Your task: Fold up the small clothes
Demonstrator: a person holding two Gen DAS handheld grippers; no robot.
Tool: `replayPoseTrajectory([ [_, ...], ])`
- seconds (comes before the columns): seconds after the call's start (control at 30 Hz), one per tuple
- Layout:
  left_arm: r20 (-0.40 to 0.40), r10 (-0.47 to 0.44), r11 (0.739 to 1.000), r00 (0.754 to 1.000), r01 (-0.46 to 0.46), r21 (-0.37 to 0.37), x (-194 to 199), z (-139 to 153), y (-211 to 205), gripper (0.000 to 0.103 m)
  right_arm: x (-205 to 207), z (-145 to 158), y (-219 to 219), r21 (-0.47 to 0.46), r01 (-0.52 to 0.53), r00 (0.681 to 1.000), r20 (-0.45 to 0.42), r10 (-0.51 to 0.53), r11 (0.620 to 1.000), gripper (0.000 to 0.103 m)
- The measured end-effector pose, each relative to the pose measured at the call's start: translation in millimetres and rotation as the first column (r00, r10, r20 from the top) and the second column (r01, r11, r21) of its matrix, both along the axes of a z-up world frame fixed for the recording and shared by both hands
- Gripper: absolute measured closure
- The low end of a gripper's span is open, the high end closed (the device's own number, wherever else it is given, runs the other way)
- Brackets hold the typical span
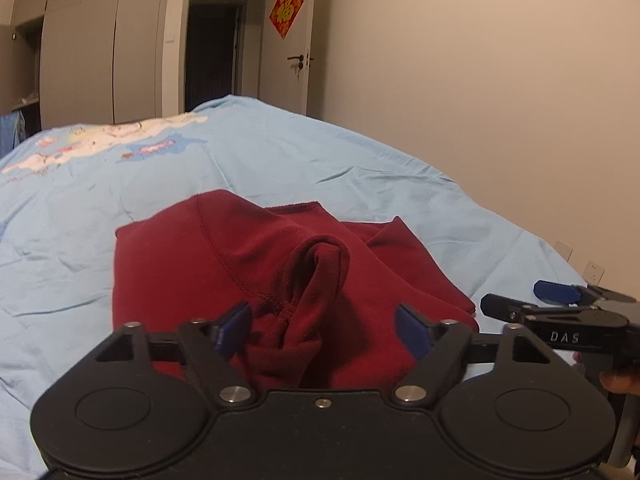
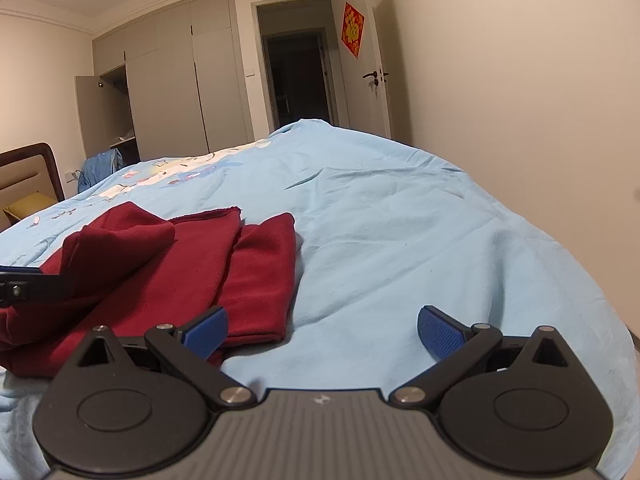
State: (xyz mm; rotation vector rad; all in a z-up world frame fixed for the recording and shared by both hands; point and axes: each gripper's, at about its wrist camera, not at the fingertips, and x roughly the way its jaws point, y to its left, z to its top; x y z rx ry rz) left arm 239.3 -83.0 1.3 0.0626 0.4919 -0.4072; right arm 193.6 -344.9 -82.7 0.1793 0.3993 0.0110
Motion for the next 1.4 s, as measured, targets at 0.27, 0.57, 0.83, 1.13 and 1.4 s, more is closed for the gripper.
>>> replayPoseTrajectory([
  [0.27, 0.022, 0.051, 0.997, 0.998, -0.052, 0.064, -18.5, -4.3, 6.2, 0.016, -0.1, 1.2, 3.4, 0.008, -0.007, 1.000, -0.001, 0.007, 1.000, 0.000],
  [0.57, 0.041, 0.063, 0.993, 0.997, -0.066, 0.098, -23.7, -10.3, 6.2, 0.038, 9.7, 15.4, 3.9, 0.131, -0.066, 0.997, 0.043, 0.061, 0.989, 0.000],
  [0.83, 0.022, 0.035, 0.997, 0.999, -0.037, 0.074, -21.3, -13.8, 8.4, 0.072, 57.2, 33.4, 20.5, 0.276, -0.236, 0.972, 0.073, 0.225, 0.932, 0.001],
  [1.13, 0.030, 0.028, 0.996, 0.999, -0.030, 0.086, -20.2, -18.8, 6.6, 0.089, 118.9, 31.8, 58.7, 0.394, -0.362, 0.924, 0.029, 0.382, 0.845, 0.026],
  [1.4, 0.053, 0.027, 0.996, 0.998, -0.032, 0.086, -24.6, -20.6, 4.4, 0.094, 150.1, 9.3, 71.3, 0.477, -0.333, 0.913, -0.053, 0.405, 0.813, 0.069],
])
